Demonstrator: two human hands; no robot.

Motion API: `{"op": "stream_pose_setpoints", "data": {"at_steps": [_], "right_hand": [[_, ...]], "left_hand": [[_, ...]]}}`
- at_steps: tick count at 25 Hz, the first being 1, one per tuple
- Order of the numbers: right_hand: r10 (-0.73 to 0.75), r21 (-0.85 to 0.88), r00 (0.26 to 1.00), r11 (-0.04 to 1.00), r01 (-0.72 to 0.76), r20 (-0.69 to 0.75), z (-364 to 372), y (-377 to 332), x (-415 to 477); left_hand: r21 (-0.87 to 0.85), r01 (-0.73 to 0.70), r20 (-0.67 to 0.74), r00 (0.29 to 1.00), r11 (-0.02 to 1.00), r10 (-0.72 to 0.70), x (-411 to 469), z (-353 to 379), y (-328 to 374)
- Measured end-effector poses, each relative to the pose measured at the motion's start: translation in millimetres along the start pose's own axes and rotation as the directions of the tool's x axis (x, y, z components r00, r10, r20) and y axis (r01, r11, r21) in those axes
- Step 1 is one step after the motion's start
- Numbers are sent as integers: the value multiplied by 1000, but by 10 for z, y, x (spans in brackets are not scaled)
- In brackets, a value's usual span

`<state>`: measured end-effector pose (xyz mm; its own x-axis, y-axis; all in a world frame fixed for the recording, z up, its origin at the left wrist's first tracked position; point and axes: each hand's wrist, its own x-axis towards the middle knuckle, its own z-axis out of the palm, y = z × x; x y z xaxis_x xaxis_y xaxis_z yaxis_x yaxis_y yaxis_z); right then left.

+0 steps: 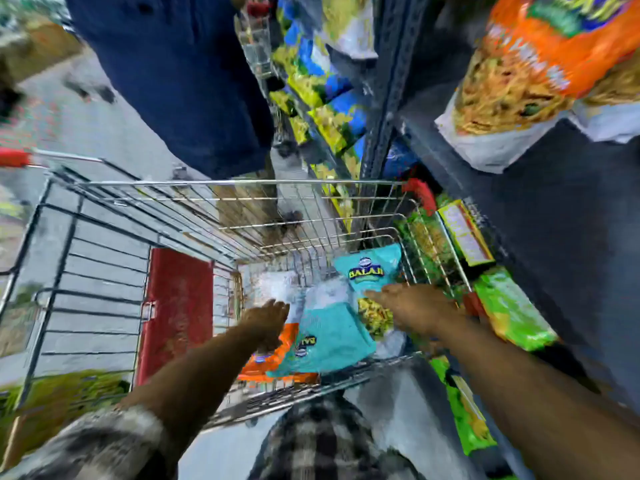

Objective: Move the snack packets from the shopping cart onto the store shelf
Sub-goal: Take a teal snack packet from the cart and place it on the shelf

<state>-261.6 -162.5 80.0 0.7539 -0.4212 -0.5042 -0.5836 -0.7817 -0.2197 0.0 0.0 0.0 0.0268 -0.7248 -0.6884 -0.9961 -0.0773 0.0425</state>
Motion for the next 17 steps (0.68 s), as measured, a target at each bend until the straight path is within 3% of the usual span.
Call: {"op": "stream_pose_setpoints", "data": {"at_steps": [1,4,7,11,14,17], "right_hand": [[-28,-77,997,996,34,68,57,-51,100],[-91,-51,982,994,100,167,339,-134,342],[-189,-78,968,976,203,163,382,-118,529],[-114,273,987,959,80,113,364,-137,645],[184,691,982,716,-99,-50,297,-216,704],[419,914,907,381,-138,-37,139,-295,779]], "left_hand": [[-17,-18,-10,1000,1000,18,62,41,61],[-199,-105,-62,994,974,94,213,231,188],[-357,-109,-118,990,928,71,320,329,146],[-575,-153,-169,983,803,67,324,352,102],[-802,-152,-207,978,577,-29,227,226,90],[-851,-257,-358,922,458,-149,91,17,58]]}}
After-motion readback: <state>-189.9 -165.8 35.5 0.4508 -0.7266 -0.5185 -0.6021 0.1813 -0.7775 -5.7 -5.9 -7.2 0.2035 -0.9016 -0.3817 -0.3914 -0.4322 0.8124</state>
